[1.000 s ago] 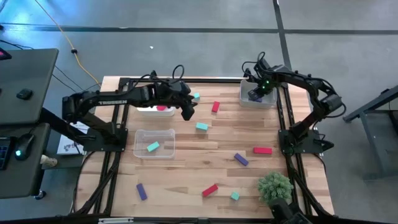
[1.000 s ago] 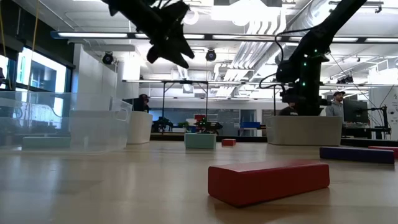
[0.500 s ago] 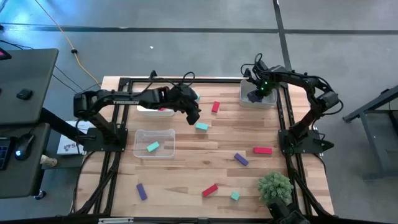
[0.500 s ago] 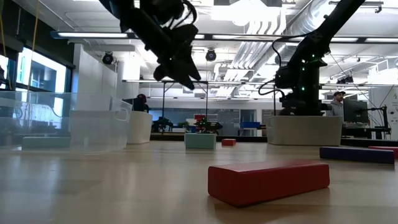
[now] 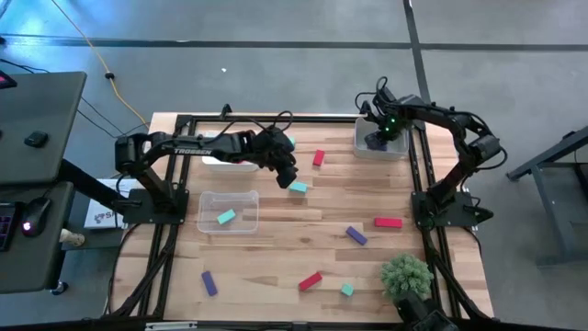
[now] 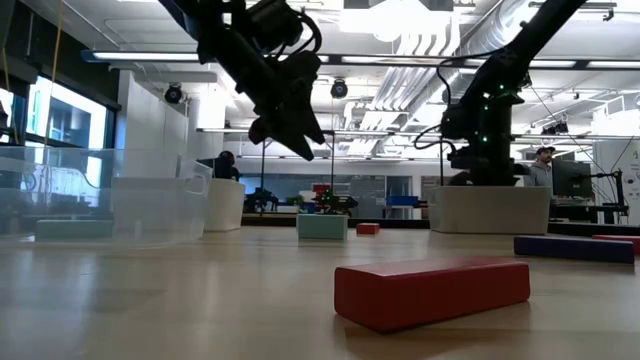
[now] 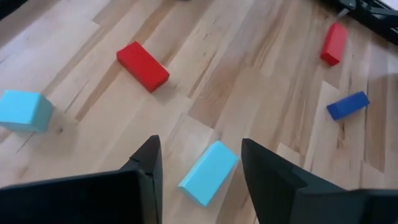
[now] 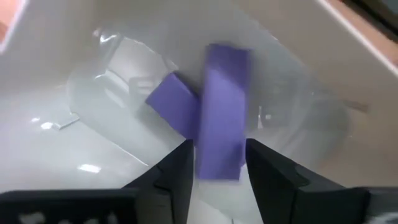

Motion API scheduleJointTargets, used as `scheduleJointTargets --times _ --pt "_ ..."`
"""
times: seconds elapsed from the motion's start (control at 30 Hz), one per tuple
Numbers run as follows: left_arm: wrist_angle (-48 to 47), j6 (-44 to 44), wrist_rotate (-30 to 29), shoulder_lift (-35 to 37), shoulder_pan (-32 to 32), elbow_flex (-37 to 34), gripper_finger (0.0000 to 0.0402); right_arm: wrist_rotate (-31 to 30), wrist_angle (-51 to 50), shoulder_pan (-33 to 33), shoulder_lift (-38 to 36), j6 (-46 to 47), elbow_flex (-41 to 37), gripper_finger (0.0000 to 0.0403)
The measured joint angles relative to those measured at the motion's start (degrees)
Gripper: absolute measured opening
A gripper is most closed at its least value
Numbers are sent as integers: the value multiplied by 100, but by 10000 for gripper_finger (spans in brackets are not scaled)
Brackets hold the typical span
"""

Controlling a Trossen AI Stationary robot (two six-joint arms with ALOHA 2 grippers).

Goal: Sort & place blocks by color
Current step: Put the violet block into the gray bin, then put the light blue block into the transparent bin

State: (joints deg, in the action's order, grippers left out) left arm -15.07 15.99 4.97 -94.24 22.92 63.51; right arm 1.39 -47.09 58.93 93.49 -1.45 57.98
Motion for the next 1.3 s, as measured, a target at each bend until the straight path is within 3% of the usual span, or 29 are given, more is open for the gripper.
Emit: scheduleJointTargets --times 0.2,0.4,0.87,1.3 --pt "-2 -337 0 0 -1 0 171 5 -133 -60 -3 23 302 171" --pt "-2 -913 -2 0 -7 0 194 33 -769 -60 -11 146 840 178" --pt "7 -2393 323 -59 -103 0 193 39 -1696 -344 -15 277 2214 178" --pt "11 -2475 292 -818 -407 7 193 37 -1689 -986 -15 644 2948 178"
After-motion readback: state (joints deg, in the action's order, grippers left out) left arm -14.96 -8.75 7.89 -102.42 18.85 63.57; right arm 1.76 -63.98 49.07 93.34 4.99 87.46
